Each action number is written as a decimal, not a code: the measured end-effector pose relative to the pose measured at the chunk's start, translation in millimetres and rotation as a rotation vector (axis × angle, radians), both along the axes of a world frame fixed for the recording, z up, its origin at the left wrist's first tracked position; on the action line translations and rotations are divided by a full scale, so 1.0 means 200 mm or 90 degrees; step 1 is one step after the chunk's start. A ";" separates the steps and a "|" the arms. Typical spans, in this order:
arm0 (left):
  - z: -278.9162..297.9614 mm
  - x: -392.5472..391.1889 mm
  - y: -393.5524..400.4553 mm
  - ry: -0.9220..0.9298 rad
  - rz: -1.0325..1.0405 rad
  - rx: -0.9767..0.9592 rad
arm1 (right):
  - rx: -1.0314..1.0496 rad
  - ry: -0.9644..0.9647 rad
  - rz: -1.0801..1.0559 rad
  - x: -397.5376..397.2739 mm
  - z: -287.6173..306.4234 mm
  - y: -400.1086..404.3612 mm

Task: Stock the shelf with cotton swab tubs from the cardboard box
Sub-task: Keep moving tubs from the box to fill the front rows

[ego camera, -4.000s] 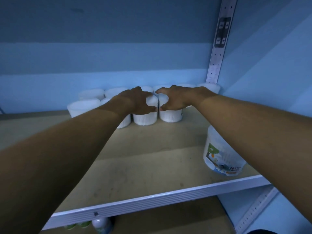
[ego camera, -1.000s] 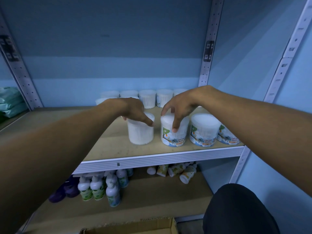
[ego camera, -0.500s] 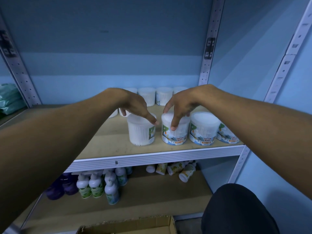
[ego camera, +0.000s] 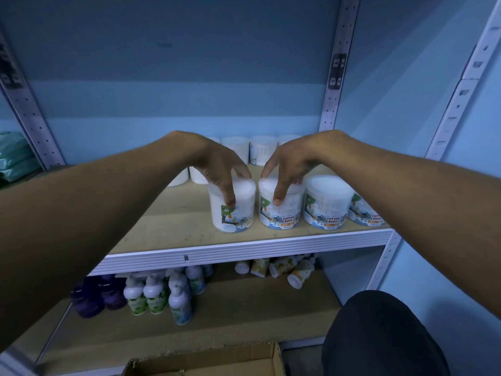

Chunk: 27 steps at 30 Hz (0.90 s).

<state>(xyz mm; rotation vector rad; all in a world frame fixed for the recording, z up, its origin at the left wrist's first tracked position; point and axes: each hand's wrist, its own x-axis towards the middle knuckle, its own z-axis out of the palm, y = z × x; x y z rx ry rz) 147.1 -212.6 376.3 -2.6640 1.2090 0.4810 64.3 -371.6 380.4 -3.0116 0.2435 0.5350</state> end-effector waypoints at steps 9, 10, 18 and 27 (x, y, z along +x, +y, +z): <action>-0.06 -0.02 -0.06 0.006 0.100 -0.042 | -0.011 0.001 -0.010 -0.02 0.01 0.02; -0.07 -0.01 -0.06 0.007 0.100 -0.046 | -0.013 0.000 -0.011 -0.02 0.01 0.02; -0.04 0.02 0.00 0.012 0.023 -0.036 | -0.006 -0.001 -0.008 -0.02 0.01 0.02; -0.06 0.01 -0.05 0.050 0.121 -0.083 | -0.005 0.044 -0.014 0.00 0.02 0.03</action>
